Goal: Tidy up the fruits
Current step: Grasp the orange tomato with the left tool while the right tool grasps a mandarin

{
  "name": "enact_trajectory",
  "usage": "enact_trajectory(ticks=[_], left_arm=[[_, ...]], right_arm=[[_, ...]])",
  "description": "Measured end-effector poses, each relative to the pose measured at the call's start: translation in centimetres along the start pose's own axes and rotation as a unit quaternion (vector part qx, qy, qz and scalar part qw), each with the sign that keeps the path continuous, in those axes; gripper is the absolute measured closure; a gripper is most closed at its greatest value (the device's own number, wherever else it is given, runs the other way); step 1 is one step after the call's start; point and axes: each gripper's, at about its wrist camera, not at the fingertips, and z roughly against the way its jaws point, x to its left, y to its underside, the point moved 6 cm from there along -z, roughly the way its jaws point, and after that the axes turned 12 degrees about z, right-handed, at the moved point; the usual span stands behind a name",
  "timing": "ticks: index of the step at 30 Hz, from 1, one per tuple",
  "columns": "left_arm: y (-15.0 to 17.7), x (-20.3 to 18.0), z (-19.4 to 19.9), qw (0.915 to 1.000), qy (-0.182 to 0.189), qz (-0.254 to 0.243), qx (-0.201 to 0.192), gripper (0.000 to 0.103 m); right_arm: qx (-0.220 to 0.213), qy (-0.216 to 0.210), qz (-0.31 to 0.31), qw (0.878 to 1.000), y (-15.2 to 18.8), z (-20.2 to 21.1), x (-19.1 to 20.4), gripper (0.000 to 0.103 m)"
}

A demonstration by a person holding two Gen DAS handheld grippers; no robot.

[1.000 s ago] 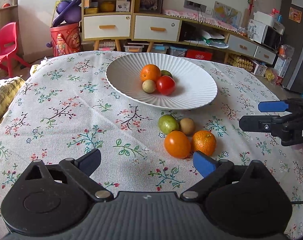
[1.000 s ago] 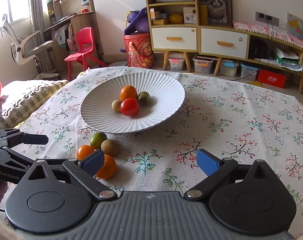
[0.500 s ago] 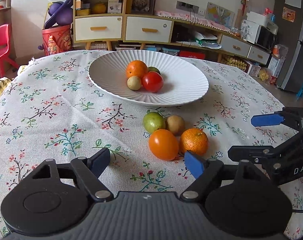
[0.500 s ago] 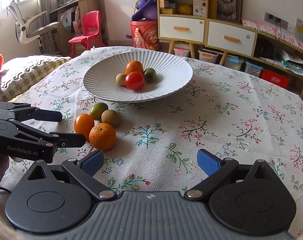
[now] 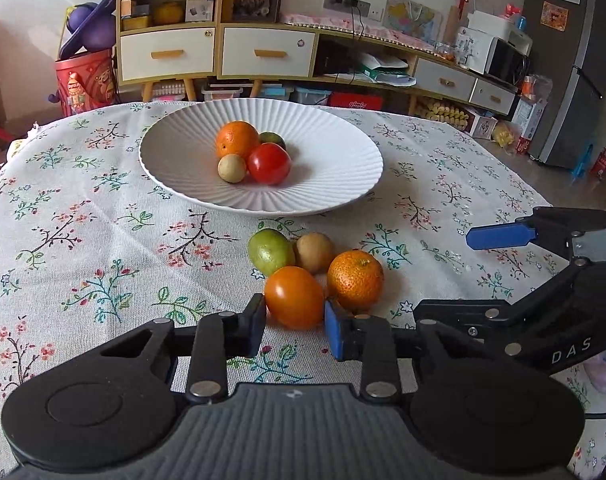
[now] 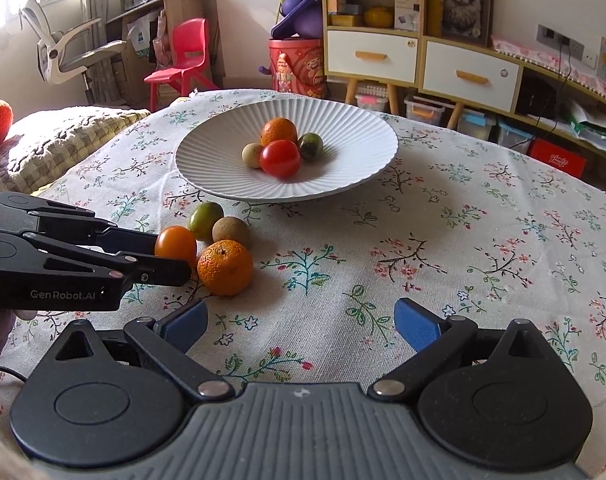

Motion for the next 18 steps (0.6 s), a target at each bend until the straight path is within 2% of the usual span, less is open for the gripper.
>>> enact_trajectory(ticks=[8,14,18], left_arm=[[-0.1,1.9,0.9,0.9995,-0.023,0.018,0.009,0.088],[-0.1,2.8,1.3,0.999,-0.032,0.029,0.012,0.088],[-0.1,3.1,1.5,0.9988,-0.033,0.033,0.014,0.088]], right_arm=[[-0.003,-0.007,0.017,1.0,-0.6,-0.4,1.0,0.007],[0.004,-0.02,0.024,1.0,-1.0,-1.1,2.0,0.018],[0.01,-0.032,0.033,0.999,-1.3,-1.4,2.8,0.032]])
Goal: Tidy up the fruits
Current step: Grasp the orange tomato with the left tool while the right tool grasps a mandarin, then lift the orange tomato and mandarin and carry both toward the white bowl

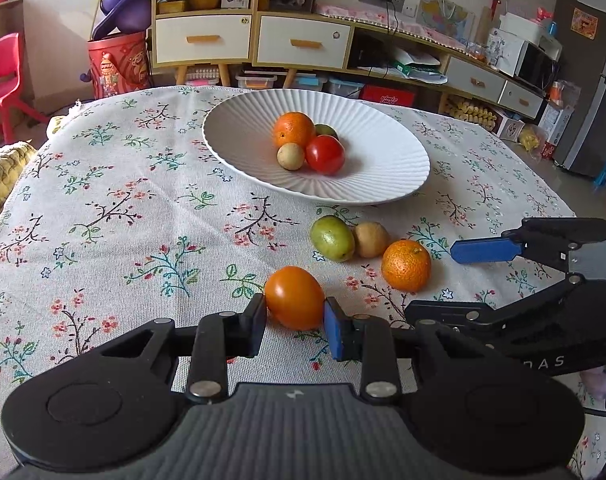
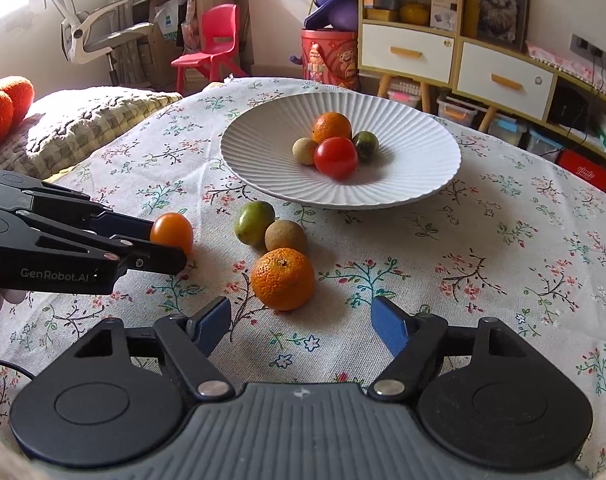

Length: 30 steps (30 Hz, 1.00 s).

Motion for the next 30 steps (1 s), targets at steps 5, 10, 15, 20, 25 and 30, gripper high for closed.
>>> enact_trajectory(ticks=[5,10,15,20,25,30], left_arm=[[-0.1,0.2,0.2,1.0,0.0,0.004,0.001,0.088],[-0.2,0.4,0.3,1.0,0.0,0.007,0.002,0.088],[-0.2,0.4,0.4,1.0,0.001,0.007,0.002,0.088],[-0.2,0.3,0.3,1.0,0.002,0.006,0.002,0.088],[-0.2,0.3,0.2,1.0,0.0,0.006,0.005,0.088],[-0.2,0.4,0.3,1.0,0.001,0.006,0.004,0.088]], right_arm=[[0.006,-0.015,0.012,1.0,-0.3,-0.2,0.9,0.049],[0.007,-0.018,0.016,1.0,-0.6,-0.3,1.3,0.062],[0.008,-0.024,0.015,1.0,-0.8,-0.4,1.3,0.081],[0.006,-0.033,0.013,0.999,-0.9,-0.3,1.3,0.088],[0.014,-0.033,0.008,0.999,-0.9,-0.4,1.3,0.081],[0.011,-0.031,0.008,0.999,-1.2,-0.5,1.5,0.068]])
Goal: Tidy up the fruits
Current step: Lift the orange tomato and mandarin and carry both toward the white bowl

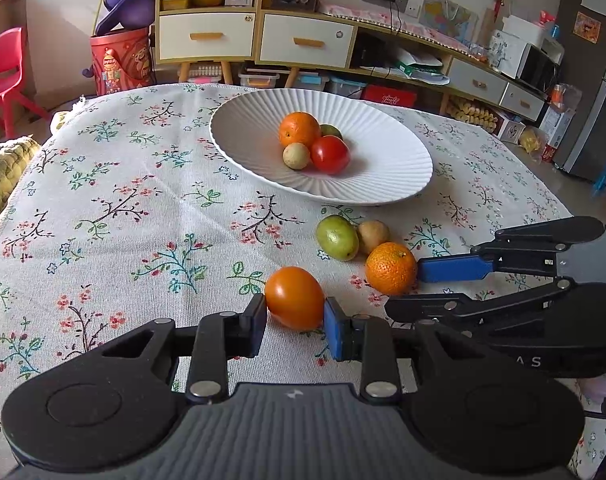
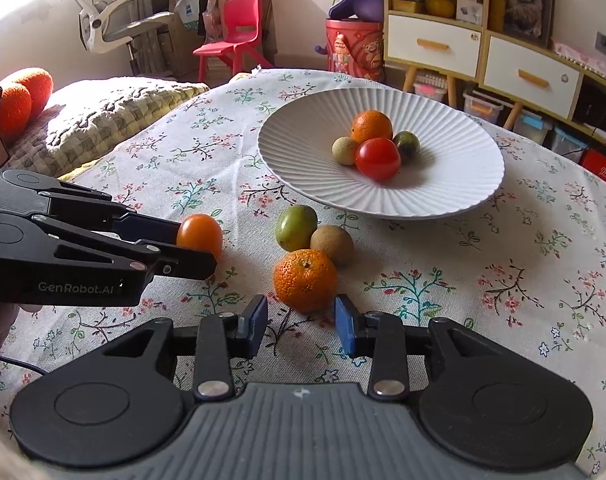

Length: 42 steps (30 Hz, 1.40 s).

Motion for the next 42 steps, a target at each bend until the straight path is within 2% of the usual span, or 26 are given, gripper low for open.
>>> enact_trajectory(ticks=[4,8,10,26,35,42], left_arm=[[0.0,0.1,0.0,1.0,-0.001,0.0,0.001,0.088],[0.1,0.2,0.1,1.0,-0.001,0.002,0.0,0.088],[0.0,0.3,0.2,1.0,-0.001,0.003,-0.001,0.088],[-0.5,0.0,0.6,0.9999,0.007,0.0,-0.008,0.088],[-2.6,-0.6,1.1,0.9994,0.012,0.006,-0.031,0.088],[-4.5,-1.7,0.2,0.999,0.013,0.008,-0.043,0.088]], right_arm=[[-0.003,0.005,-0.001,1.0,-0.7,-0.4,0.0,0.064],[-0.001,0.012,-0.004,1.0,-1.1,-0.8,0.0,0.065],[-0.002,0.015,-0.006,1.0,-1.2,-0.8,-0.1,0.07],[-0.02,0.01,0.001,1.0,-1.8,1.0,-0.2,0.072],[-0.047,0.027,-0.016,0.998,-3.2,2.3,-1.9,0.072],[-0.05,0.047,-0.033,0.997,-3.8,1.7,-3.8,0.072]])
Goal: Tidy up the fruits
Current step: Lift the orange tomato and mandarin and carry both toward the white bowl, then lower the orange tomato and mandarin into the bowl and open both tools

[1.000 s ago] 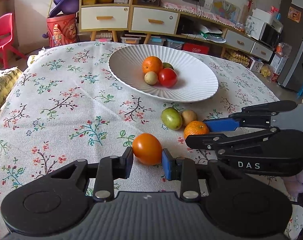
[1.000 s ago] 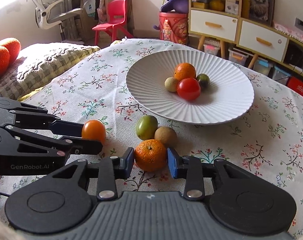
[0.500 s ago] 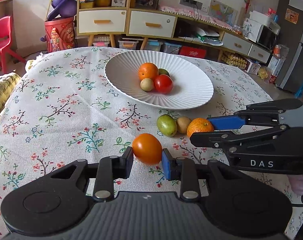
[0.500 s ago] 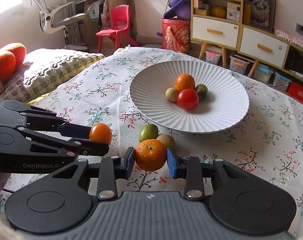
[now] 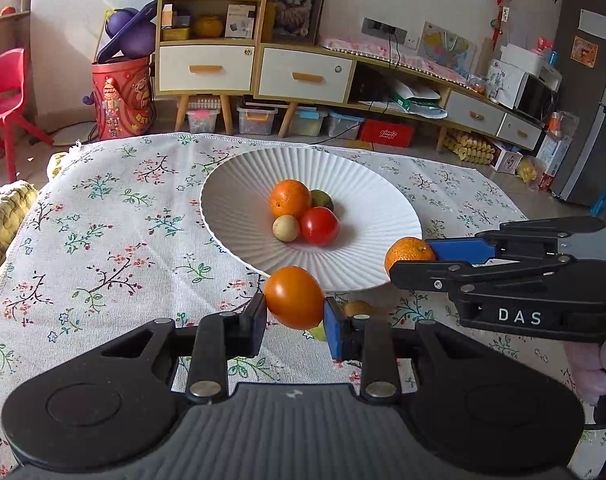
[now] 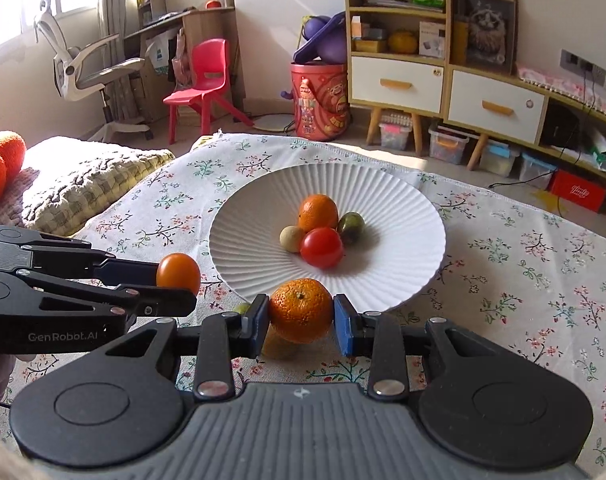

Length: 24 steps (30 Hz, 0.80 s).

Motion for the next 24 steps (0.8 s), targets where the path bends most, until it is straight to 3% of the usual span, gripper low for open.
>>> enact_trajectory(ticks=[24], left_arm=[[-2.0,-2.1,-6.1,0.9998,-0.018,-0.001,0.004,0.088]], right_arm=[[0.009,0.007,-0.024,1.0,-0.5,-3.7,-4.7,0.071]])
